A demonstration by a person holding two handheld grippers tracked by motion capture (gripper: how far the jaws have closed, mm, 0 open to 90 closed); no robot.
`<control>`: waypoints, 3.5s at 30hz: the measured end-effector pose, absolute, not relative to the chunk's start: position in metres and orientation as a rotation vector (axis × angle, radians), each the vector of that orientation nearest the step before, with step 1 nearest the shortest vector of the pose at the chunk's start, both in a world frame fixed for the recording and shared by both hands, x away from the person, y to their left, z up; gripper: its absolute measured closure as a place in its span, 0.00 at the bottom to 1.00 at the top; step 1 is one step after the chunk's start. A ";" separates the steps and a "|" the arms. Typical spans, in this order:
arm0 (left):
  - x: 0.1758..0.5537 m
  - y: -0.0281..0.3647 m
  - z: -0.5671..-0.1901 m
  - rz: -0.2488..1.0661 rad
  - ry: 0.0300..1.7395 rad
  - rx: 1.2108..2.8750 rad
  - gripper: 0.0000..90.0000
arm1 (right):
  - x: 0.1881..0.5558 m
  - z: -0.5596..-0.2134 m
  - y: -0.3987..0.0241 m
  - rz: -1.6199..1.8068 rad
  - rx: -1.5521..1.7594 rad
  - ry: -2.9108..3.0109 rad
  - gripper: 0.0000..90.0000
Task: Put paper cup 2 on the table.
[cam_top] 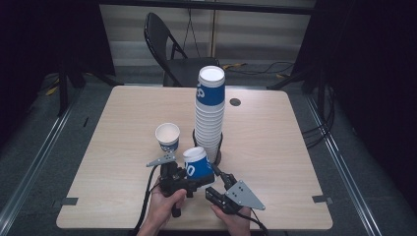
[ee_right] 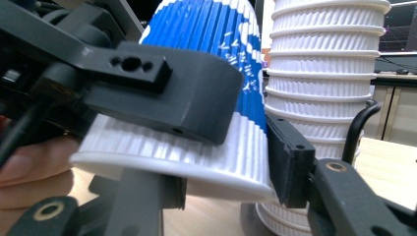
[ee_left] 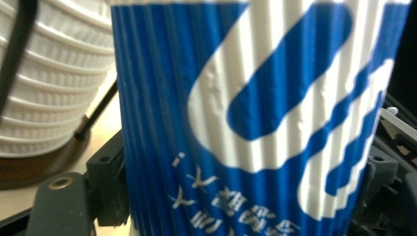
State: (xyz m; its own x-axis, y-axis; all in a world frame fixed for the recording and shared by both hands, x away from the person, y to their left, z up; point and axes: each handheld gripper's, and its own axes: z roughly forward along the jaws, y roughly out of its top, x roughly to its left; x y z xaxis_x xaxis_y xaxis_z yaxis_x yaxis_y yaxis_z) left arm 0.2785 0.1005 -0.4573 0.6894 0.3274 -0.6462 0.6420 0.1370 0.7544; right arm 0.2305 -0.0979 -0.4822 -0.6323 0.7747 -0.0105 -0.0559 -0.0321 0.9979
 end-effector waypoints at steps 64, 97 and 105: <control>0.301 0.134 -0.439 0.135 0.756 1.561 0.20 | 0.229 -0.486 -0.125 1.598 0.915 1.832 0.95; 0.260 0.111 -0.459 0.590 0.188 1.930 0.19 | 0.246 -0.461 -0.159 1.449 0.990 2.122 0.95; 0.251 0.102 -0.468 0.701 0.055 1.983 0.20 | 0.251 -0.457 -0.161 1.443 1.009 2.189 0.95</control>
State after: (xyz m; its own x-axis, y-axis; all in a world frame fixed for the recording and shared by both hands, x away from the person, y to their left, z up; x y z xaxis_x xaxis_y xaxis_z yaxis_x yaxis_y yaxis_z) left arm 0.2513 0.1019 -0.4678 0.8315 0.3239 0.4513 -0.2500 -0.5074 0.8247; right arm 0.2507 -0.1612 -0.4569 -0.6942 0.7121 0.1048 0.3770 0.2358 0.8957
